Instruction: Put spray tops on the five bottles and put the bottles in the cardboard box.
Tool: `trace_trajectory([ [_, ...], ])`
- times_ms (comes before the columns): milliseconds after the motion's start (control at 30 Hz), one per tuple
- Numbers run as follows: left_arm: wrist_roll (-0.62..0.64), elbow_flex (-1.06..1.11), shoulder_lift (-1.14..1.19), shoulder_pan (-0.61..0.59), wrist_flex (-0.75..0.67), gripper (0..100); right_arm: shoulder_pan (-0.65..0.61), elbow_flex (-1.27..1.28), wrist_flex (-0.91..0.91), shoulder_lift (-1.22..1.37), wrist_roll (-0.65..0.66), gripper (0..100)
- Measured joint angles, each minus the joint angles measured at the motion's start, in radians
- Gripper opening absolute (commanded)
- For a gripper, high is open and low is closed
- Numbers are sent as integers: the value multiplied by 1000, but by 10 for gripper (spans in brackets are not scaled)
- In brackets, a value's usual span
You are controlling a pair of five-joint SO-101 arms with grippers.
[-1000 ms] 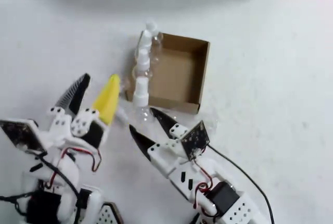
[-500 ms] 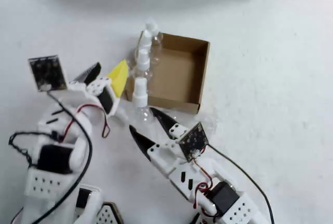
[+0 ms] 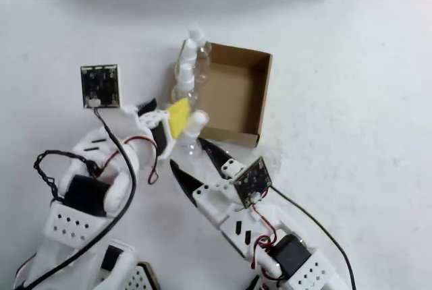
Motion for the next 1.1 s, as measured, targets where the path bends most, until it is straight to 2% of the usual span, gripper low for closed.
trace_trajectory([
  [500, 2, 115, -143, -32, -6, 221, -8, 0, 6, 2, 0, 15],
  [867, 2, 290, -456, -41, -11, 221, -14, 0, 8, 3, 5, 15],
  [1100, -2, 301, -586, -149, 48, 220, -9, 0, 6, 0, 5, 15],
])
